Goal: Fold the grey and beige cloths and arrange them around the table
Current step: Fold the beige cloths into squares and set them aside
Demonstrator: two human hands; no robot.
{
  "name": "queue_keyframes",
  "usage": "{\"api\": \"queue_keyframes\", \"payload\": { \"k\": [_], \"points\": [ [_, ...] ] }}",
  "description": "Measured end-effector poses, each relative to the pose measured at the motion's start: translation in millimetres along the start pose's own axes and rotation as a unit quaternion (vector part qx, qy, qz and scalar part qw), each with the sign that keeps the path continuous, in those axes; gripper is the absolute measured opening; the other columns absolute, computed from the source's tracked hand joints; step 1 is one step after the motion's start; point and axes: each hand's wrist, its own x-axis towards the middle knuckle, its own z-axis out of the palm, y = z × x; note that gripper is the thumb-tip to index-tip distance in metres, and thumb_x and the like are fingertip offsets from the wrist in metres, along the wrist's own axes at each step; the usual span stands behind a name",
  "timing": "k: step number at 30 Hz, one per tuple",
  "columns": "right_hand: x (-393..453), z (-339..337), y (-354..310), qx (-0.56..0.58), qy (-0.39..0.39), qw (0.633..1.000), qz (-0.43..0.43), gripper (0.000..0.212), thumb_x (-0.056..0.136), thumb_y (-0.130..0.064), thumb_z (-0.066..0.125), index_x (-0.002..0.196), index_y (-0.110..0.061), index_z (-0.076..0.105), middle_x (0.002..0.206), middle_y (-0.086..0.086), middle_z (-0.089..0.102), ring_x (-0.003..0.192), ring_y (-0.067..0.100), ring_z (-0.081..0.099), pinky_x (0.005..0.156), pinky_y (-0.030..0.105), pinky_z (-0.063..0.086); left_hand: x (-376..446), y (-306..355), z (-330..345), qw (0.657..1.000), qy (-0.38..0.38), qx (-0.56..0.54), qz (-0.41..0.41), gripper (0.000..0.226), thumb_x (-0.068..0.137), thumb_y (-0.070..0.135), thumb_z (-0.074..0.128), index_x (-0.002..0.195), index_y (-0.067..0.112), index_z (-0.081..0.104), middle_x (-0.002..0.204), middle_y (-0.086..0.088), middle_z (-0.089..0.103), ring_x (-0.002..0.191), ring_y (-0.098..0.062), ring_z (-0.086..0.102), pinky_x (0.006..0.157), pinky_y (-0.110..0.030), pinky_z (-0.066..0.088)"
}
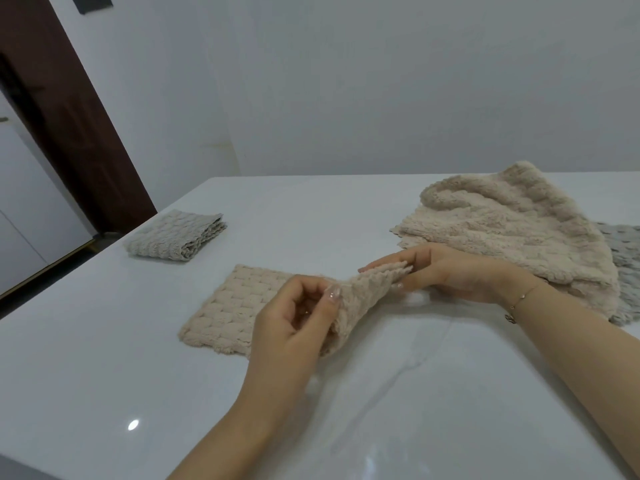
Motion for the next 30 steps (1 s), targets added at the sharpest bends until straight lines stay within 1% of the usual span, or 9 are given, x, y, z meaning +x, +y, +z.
{"api": "queue_keyframes", "payload": {
  "k": [2, 5, 7, 10, 15, 18, 20, 25, 30],
  "points": [
    [1.4, 5.0, -4.6, 0.032, 0.013, 0.999, -0.008, 0.042, 0.068, -0.013, 0.081, 0.094, 0.013, 0.060, 0.093, 0.007, 0.071, 0.092, 0.016, 0.067, 0.084, 0.020, 0.050, -3.8, 3.5, -10.4, 0.998, 0.027, -0.043, -0.036, 0.010, 0.085, 0.015, 0.061, 0.078, 0.009, 0.064, 0.065, -0.002, 0.056, 0.059, -0.012, 0.049, 0.052, -0.017, 0.046],
    [6.0, 17.1, -20.9, 0.039, 0.047, 0.998, -0.031, 0.028, 0.063, -0.021, 0.085, 0.062, -0.009, 0.059, 0.068, -0.003, 0.062, 0.073, 0.010, 0.062, 0.076, 0.016, 0.048, -7.5, 7.3, -29.1, 0.992, 0.039, -0.093, -0.071, 0.018, 0.075, 0.028, 0.064, 0.079, 0.010, 0.067, 0.073, -0.008, 0.058, 0.065, -0.016, 0.053, 0.064, -0.027, 0.048],
    [13.2, 24.0, -34.9, 0.003, 0.057, 0.997, -0.045, 0.013, 0.072, -0.018, 0.076, 0.070, -0.007, 0.070, 0.080, 0.002, 0.070, 0.086, 0.013, 0.066, 0.088, 0.022, 0.045, -9.2, 9.5, -42.3, 0.990, 0.046, -0.105, -0.077, 0.020, 0.073, 0.027, 0.064, 0.081, 0.009, 0.068, 0.077, -0.010, 0.060, 0.068, -0.019, 0.054, 0.068, -0.032, 0.048],
    [31.9, 35.9, -56.9, -0.046, 0.058, 0.995, -0.061, 0.038, 0.077, -0.020, 0.074, 0.093, 0.012, 0.062, 0.096, 0.009, 0.069, 0.098, 0.018, 0.065, 0.097, 0.027, 0.040, -7.3, 12.0, -64.0, 0.990, 0.079, -0.102, -0.061, 0.012, 0.072, 0.021, 0.066, 0.080, 0.011, 0.067, 0.071, -0.006, 0.062, 0.060, -0.015, 0.057, 0.060, -0.023, 0.052],
    [83.6, 59.5, -74.5, -0.092, 0.064, 0.993, -0.048, 0.032, 0.082, -0.023, 0.071, 0.104, 0.001, 0.068, 0.110, 0.015, 0.069, 0.109, 0.026, 0.062, 0.107, 0.038, 0.040, 4.4, 3.9, -106.6, 0.990, 0.131, -0.012, -0.043, 0.006, 0.086, 0.004, 0.062, 0.091, 0.007, 0.062, 0.065, -0.003, 0.065, 0.059, -0.011, 0.062, 0.061, -0.018, 0.053],
    [109.7, 72.4, -74.2, -0.123, 0.045, 0.991, -0.018, 0.015, 0.084, -0.026, 0.070, 0.078, -0.012, 0.070, 0.081, 0.000, 0.067, 0.081, 0.016, 0.059, 0.089, 0.035, 0.042, 7.7, -3.2, -126.0, 0.988, 0.139, 0.051, -0.044, 0.006, 0.085, 0.007, 0.066, 0.090, 0.009, 0.063, 0.067, -0.004, 0.069, 0.061, -0.013, 0.066, 0.061, -0.016, 0.051],
    [123.2, 81.2, -70.9, -0.121, 0.037, 0.992, -0.006, 0.021, 0.085, -0.026, 0.069, 0.065, -0.022, 0.066, 0.068, -0.007, 0.061, 0.069, 0.009, 0.054, 0.079, 0.027, 0.040, 6.9, -11.1, -135.3, 0.985, 0.145, 0.083, -0.051, 0.006, 0.085, 0.011, 0.068, 0.089, 0.012, 0.065, 0.072, -0.006, 0.071, 0.064, -0.014, 0.066, 0.065, -0.019, 0.050],
    [147.6, 97.3, -59.4, -0.118, 0.057, 0.991, 0.036, 0.032, 0.079, -0.035, 0.074, 0.091, -0.006, 0.068, 0.085, 0.009, 0.063, 0.077, 0.023, 0.056, 0.077, 0.034, 0.048, 4.8, -27.3, -149.6, 0.977, 0.174, 0.104, -0.073, 0.004, 0.084, 0.018, 0.069, 0.086, 0.019, 0.067, 0.074, -0.005, 0.071, 0.072, -0.021, 0.060, 0.074, -0.036, 0.046],
    [159.1, 101.8, -47.6, -0.128, 0.087, 0.988, 0.028, 0.024, 0.082, -0.032, 0.072, 0.062, -0.023, 0.065, 0.056, -0.009, 0.059, 0.050, 0.005, 0.053, 0.052, 0.015, 0.044, 7.5, -37.9, -154.1, 0.967, 0.198, 0.142, -0.078, 0.004, 0.083, 0.021, 0.070, 0.082, 0.020, 0.067, 0.074, -0.001, 0.071, 0.069, -0.006, 0.061, 0.064, -0.013, 0.043]
  ]
}}
